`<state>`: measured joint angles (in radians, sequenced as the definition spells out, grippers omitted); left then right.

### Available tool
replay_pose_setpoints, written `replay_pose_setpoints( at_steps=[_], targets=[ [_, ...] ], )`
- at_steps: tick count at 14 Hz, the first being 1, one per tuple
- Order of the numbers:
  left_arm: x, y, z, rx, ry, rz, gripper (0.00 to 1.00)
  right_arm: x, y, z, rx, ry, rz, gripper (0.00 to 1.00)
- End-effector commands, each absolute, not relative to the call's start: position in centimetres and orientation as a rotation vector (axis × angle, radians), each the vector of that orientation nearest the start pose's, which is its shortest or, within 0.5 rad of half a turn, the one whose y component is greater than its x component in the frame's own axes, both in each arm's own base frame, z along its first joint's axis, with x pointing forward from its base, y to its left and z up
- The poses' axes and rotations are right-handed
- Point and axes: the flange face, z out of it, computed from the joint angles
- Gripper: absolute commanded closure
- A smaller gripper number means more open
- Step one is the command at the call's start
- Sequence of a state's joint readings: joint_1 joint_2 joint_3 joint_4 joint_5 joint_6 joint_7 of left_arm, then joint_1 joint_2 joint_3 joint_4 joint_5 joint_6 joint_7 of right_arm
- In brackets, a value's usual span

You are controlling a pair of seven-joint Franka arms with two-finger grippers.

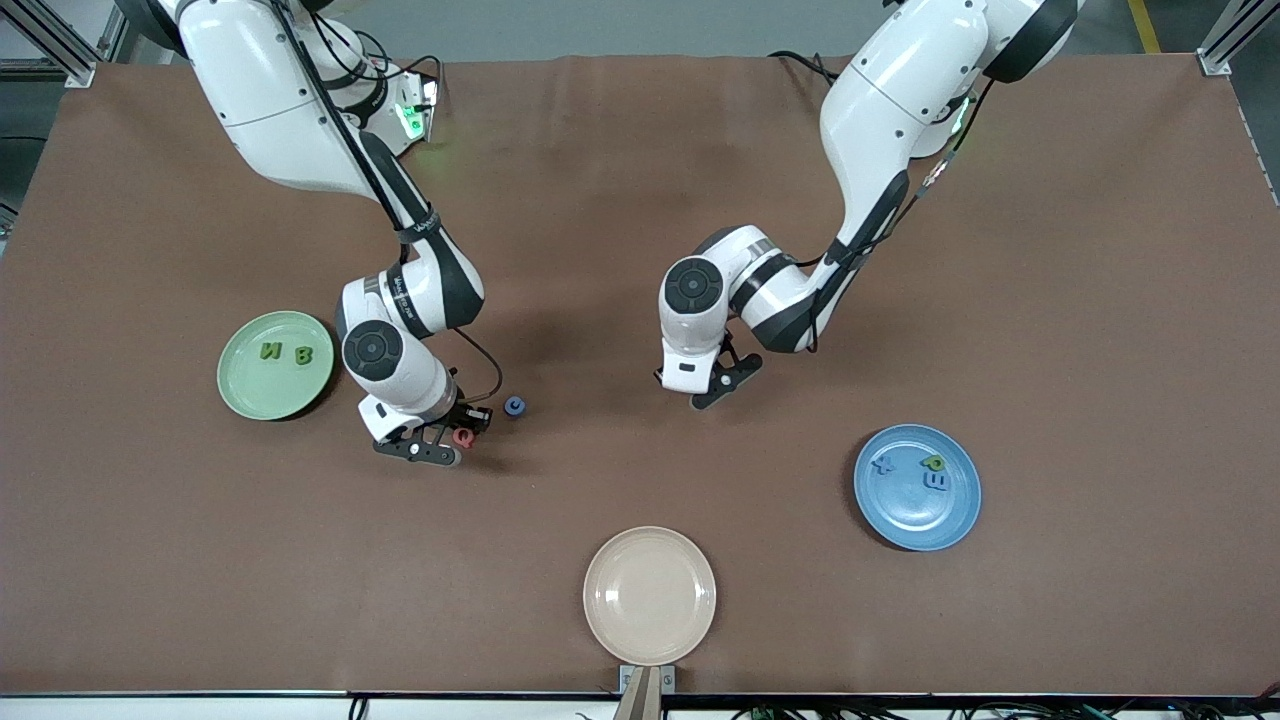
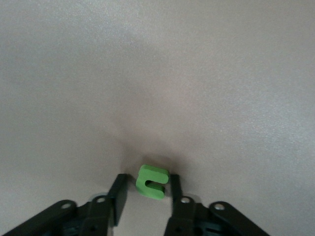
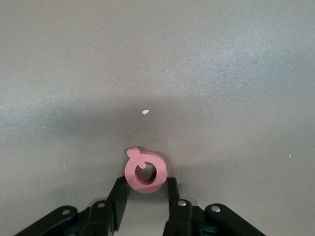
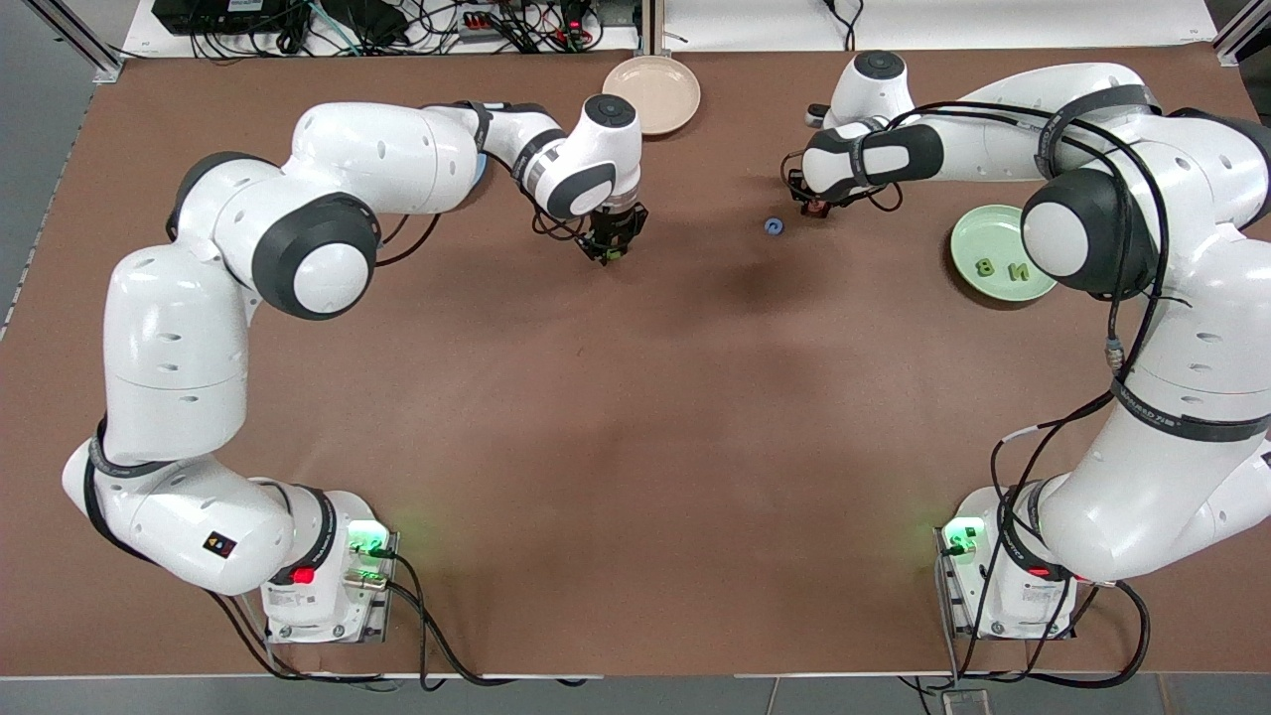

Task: Sort upper and lower case letters into plates
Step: 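Release the u into the blue plate while the right gripper grasps Q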

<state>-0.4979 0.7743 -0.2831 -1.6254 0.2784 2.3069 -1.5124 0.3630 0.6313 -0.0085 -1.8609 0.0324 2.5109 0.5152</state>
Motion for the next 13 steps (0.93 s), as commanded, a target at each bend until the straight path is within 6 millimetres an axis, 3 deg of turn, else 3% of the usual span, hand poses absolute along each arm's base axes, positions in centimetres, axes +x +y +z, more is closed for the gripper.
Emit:
replay_pose_setpoints(
  at_steps=[1, 4, 5, 8, 11, 13],
  targets=[
    [50.3, -45.6, 18.4, -2.959, -0.913, 0.004, 0.74, 60.6, 22.1, 17.6, -3.117, 0.258, -0.033, 0.59],
    [50.5, -45.5, 18.7, -2.954, -0.944, -0.002, 0.95, 60.7, 22.3, 17.2, -3.119, 0.258, -0.029, 0.58],
    [50.6, -45.5, 19.1, -2.955, -0.951, -0.006, 0.98, 60.8, 22.3, 17.2, -3.119, 0.258, -0.031, 0.58],
    [52.5, -44.4, 23.2, -2.976, -1.001, -0.069, 0.99, 60.9, 22.3, 17.3, -3.13, 0.239, -0.043, 0.57],
    [55.3, -41.5, 26.7, -2.975, -1.058, -0.13, 0.99, 61.2, 22.0, 17.1, -3.143, 0.237, -0.053, 0.57],
    [58.0, -37.9, 28.6, -2.989, -1.034, -0.165, 0.99, 61.2, 21.8, 17.0, -3.147, 0.24, -0.054, 0.56]
  ],
)
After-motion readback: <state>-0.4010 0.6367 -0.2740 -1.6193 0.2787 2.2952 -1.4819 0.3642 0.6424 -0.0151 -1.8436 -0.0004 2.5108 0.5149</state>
